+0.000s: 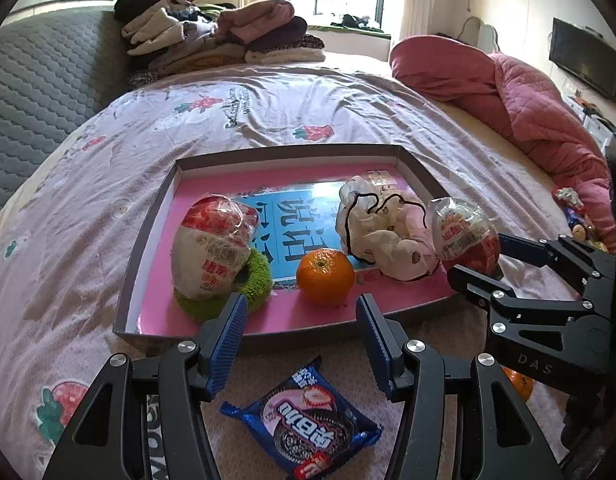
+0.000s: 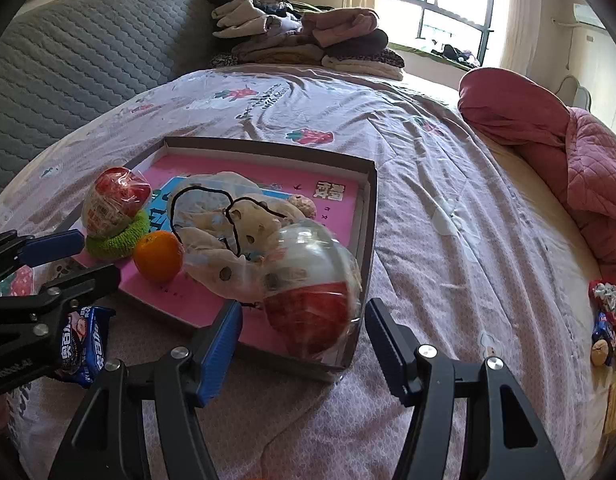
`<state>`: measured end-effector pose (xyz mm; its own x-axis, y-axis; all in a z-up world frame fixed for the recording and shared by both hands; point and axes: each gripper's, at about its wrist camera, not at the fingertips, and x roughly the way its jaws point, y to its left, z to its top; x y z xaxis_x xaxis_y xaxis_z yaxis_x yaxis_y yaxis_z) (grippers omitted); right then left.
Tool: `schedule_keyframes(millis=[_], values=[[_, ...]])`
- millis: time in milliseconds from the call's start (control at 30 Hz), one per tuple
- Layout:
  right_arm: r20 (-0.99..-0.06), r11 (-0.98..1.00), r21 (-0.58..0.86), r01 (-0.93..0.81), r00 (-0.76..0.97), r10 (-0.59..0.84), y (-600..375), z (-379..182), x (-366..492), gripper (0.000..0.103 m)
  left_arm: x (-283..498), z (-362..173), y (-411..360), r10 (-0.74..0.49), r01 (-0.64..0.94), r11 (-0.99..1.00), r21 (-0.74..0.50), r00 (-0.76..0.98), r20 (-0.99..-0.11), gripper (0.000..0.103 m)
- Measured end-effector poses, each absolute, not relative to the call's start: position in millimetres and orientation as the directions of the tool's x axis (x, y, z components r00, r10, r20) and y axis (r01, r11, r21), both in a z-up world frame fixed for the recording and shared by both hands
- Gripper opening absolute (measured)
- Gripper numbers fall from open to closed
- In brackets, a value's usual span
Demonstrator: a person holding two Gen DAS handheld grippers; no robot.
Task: Organize objects
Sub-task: 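Open both tools to release the orange and candy egg in the box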
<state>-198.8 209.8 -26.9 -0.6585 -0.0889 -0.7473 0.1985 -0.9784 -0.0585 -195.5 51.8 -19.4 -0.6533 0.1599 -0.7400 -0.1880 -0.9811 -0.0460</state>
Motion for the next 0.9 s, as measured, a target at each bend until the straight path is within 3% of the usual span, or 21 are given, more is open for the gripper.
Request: schedule_keyframes(millis=[433,900], values=[[-0.718,-0.98,-0.056,0.192,-0.69,-0.094,212.8,-11.6,-189.3,0.063,-175.6,-4.8,49.2,0.17,-0.184,-0.981,-0.059,-0.68,-0.713,0.058],[-0.625,-0.98,-0.02,0.196,-0.768,-0.141,214.5,27.5,-169.0,0.063,-156.2,22.6,40.6,0.167,-0.162,-0.984,-0.07,-0.722,-0.671,0.058]])
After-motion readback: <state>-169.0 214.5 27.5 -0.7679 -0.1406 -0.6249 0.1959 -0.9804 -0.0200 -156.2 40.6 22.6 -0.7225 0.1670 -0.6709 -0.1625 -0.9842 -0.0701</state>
